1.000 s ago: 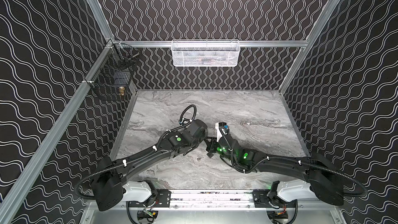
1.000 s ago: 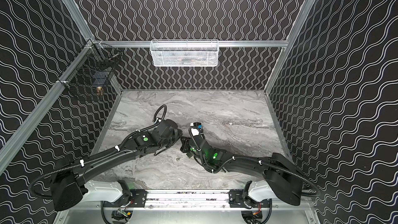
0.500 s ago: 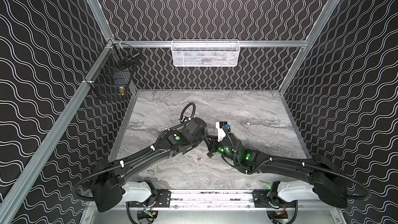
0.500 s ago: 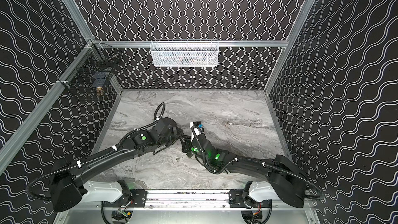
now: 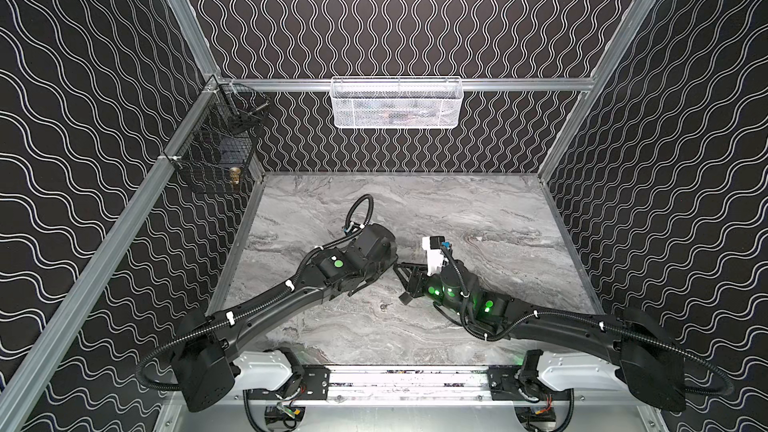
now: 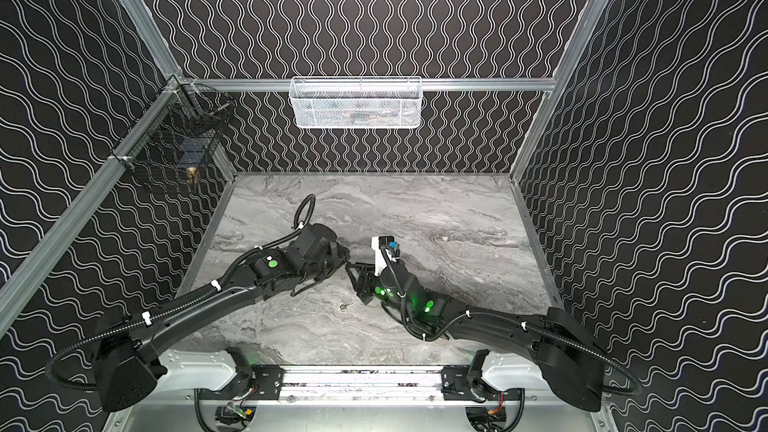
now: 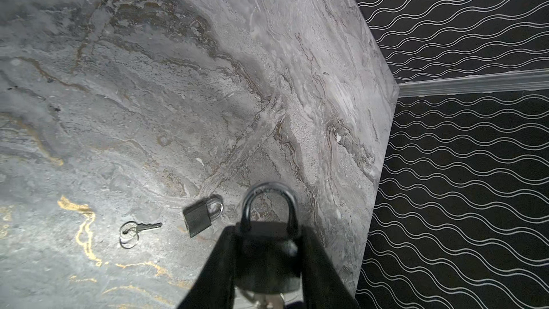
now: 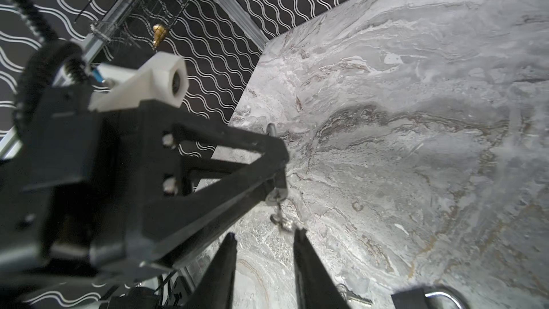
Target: Unlock with the key
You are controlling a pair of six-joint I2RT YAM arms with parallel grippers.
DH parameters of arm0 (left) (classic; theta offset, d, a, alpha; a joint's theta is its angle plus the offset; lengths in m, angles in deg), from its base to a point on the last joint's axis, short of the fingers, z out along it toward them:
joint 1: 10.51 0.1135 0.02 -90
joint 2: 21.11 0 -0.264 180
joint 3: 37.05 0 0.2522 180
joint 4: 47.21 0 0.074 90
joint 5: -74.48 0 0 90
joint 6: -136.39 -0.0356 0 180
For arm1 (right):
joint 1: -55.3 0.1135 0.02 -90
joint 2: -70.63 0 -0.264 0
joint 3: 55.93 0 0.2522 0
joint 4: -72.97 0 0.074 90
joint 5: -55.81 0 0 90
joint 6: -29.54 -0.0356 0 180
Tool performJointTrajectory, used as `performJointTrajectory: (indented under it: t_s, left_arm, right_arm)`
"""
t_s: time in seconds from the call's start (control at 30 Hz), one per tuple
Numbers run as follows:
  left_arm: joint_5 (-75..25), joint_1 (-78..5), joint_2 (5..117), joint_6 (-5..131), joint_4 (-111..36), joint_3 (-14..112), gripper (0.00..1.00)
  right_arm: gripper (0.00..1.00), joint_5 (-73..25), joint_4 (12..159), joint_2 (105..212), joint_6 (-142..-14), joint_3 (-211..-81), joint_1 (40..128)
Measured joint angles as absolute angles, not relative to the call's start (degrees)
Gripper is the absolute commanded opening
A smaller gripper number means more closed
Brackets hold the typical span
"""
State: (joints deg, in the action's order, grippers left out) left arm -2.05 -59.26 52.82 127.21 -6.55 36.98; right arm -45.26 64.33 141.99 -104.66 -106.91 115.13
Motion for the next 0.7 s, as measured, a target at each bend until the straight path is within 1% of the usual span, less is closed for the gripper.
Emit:
performJointTrajectory:
  t_s: [0.07, 0.23, 0.3, 0.53, 0.7]
  left_arm:
    - [-1.8, -59.3, 52.8, 127.2, -6.5, 37.0, 0.11]
    - [-1.6, -59.3, 52.8, 127.1, -6.3, 37.1, 0.11]
    - [-1.5, -59.3, 52.7, 127.1, -6.2, 37.1, 0.11]
    - [-1.2, -59.3, 52.5, 127.1, -5.9, 37.1, 0.1]
    - [-1.2, -59.3, 52.5, 127.1, -5.9, 37.1, 0.11]
  right_arm:
    - [0.27, -45.2, 66.1, 142.5, -105.1, -108.7, 115.1]
    - [0.22, -45.5, 67.2, 143.3, -107.4, -108.4, 115.1]
    - [0.22, -45.7, 67.5, 143.6, -107.6, -108.4, 115.1]
    - [0.13, -46.5, 67.7, 145.0, -107.9, -108.6, 115.1]
    - [0.09, -46.6, 66.9, 145.6, -107.9, -108.7, 115.1]
